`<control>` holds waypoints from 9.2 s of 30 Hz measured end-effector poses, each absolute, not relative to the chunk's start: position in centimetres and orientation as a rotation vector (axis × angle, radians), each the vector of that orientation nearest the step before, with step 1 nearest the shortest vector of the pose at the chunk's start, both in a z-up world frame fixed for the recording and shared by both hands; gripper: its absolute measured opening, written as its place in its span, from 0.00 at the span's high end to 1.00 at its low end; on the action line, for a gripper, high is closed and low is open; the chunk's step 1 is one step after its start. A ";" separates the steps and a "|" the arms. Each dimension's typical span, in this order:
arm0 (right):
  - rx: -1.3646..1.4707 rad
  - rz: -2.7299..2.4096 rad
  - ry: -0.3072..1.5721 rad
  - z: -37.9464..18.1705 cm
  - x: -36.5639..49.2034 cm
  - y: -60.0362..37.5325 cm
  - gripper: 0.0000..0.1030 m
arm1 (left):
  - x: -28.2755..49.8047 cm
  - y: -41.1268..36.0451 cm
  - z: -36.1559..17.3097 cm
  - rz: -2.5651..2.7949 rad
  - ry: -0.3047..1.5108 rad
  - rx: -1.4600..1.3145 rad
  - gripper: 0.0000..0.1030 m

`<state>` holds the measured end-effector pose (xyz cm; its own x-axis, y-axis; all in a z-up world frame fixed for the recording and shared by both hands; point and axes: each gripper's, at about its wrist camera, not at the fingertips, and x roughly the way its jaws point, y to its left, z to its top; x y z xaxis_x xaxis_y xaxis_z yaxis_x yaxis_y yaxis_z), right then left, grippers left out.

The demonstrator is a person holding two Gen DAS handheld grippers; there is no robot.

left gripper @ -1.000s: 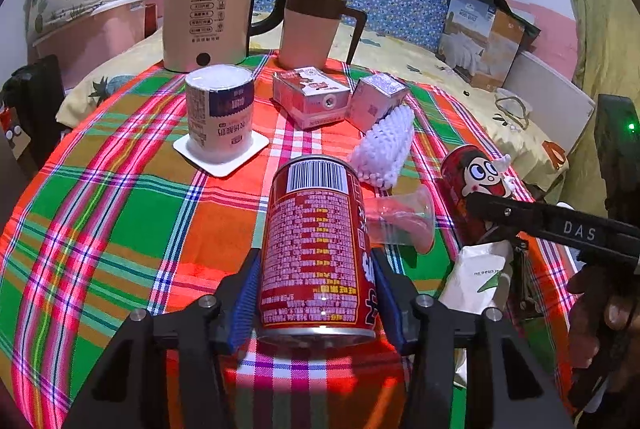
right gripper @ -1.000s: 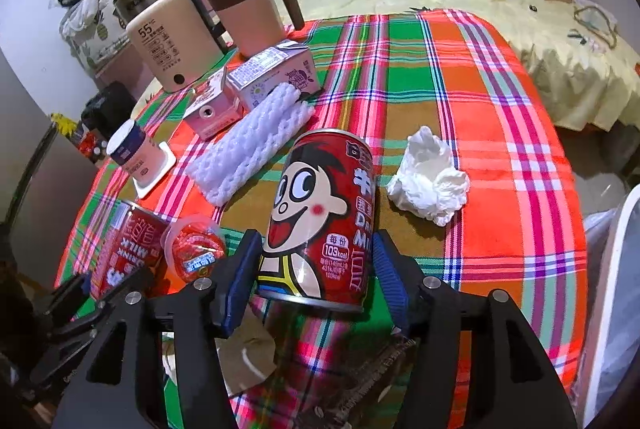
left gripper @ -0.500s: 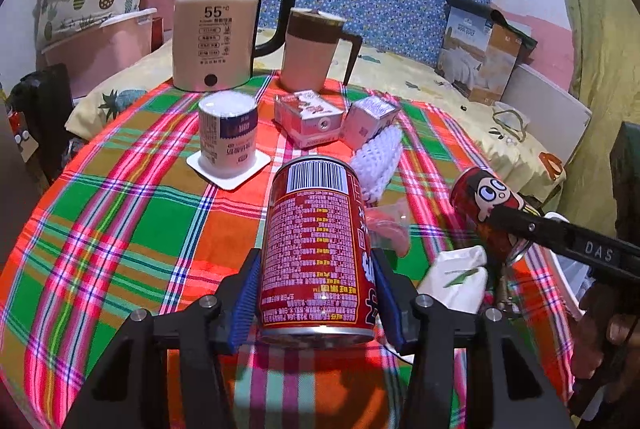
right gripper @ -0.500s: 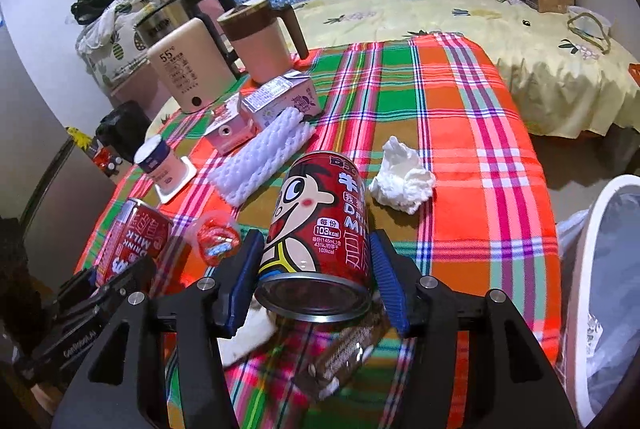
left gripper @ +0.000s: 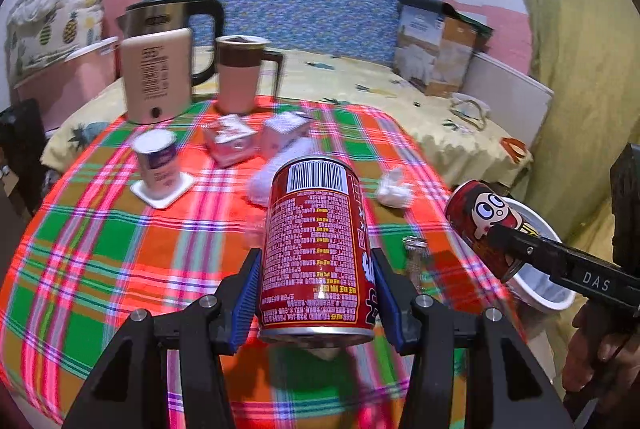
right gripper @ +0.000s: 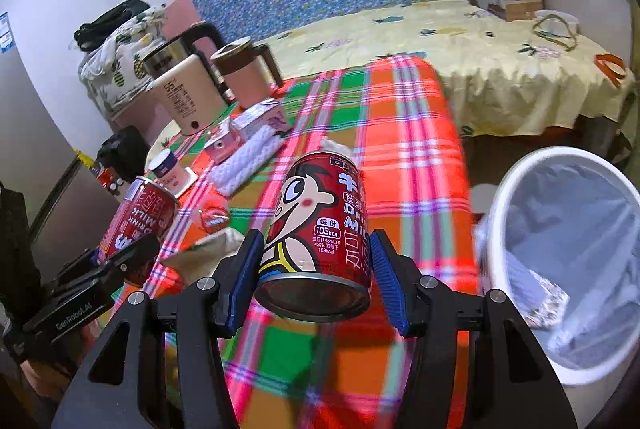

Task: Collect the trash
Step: 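Carry both red cans over the bin and open both grippers, then grasp the white paper bag with the left gripper while the right grasps the brown wrapper, then carry the paper bag and brown wrapper over the bin and open both grippers, then move both tools back over the table toward the yogurt cup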

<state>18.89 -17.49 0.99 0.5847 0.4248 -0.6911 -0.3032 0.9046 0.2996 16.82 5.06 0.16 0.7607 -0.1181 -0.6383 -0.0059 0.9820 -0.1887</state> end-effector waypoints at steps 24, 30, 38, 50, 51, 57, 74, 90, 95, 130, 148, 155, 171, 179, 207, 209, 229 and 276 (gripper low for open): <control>0.237 0.146 0.849 -0.7 16.9 -29.4 0.46 | 20.0 -12.4 -0.9 -0.413 0.742 -0.081 0.49; 0.237 0.118 0.865 -1.5 16.5 -30.9 0.46 | 21.5 -15.5 -1.7 -0.469 0.757 -0.055 0.49; 0.243 0.100 0.904 -2.5 16.6 -32.3 0.45 | 23.1 -17.7 -3.1 -0.522 0.790 -0.038 0.49; 0.256 0.081 0.888 -2.0 16.3 -33.1 0.45 | 23.9 -17.3 -2.7 -0.551 0.788 -0.103 0.44; 0.258 0.082 0.884 -1.9 16.3 -33.1 0.45 | 23.7 -17.1 -2.4 -0.549 0.781 -0.105 0.44; 0.256 0.085 0.843 -0.6 15.4 -32.8 0.45 | 22.7 -15.6 -1.5 -0.527 0.764 -0.124 0.44; 0.223 0.234 0.776 1.0 13.8 -27.7 0.45 | 16.7 -8.2 0.1 -0.368 0.694 -0.109 0.44; 0.194 0.362 0.815 0.3 14.1 -22.4 0.45 | 14.5 1.1 -0.7 -0.173 0.672 -0.131 0.44; 0.184 0.383 0.833 0.1 14.5 -21.1 0.45 | 15.1 3.3 -1.1 -0.126 0.665 -0.127 0.44; -0.021 0.380 0.958 -4.2 19.4 -10.9 0.72 | 17.2 7.6 -5.8 -0.067 0.720 -0.235 0.81; 0.105 0.362 0.877 -1.3 15.9 -18.1 0.75 | 15.5 1.8 -3.0 -0.167 0.717 -0.201 0.82; 0.146 0.286 0.840 -0.5 15.1 -22.2 0.75 | 16.0 -2.7 -1.7 -0.241 0.716 -0.161 0.82; 0.206 0.113 0.826 -0.8 15.1 -29.4 0.75 | 18.9 -12.9 -0.3 -0.433 0.720 -0.088 0.82; 0.226 0.089 0.864 -1.8 15.9 -30.7 0.73 | 20.7 -16.3 -0.8 -0.483 0.737 -0.069 0.81; 0.226 0.148 0.813 -0.4 14.2 -30.1 0.59 | 19.5 -13.5 -0.8 -0.479 0.737 -0.133 0.54; 0.218 0.163 0.805 -0.2 14.0 -29.6 0.59 | 19.2 -12.9 -0.7 -0.468 0.738 -0.133 0.54; 0.133 0.269 0.749 1.3 11.7 -24.3 0.59 | 14.1 -7.3 0.4 -0.340 0.705 -0.149 0.54; 0.028 0.498 0.730 1.4 11.8 -15.6 0.52 | 9.3 5.2 -1.0 -0.057 0.700 -0.183 0.54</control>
<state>11.80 -15.65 1.44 0.6343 0.4451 -0.6321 -0.4259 0.8836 0.1947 9.34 5.16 -1.04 0.7638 -0.1131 -0.6354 -0.0097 0.9824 -0.1866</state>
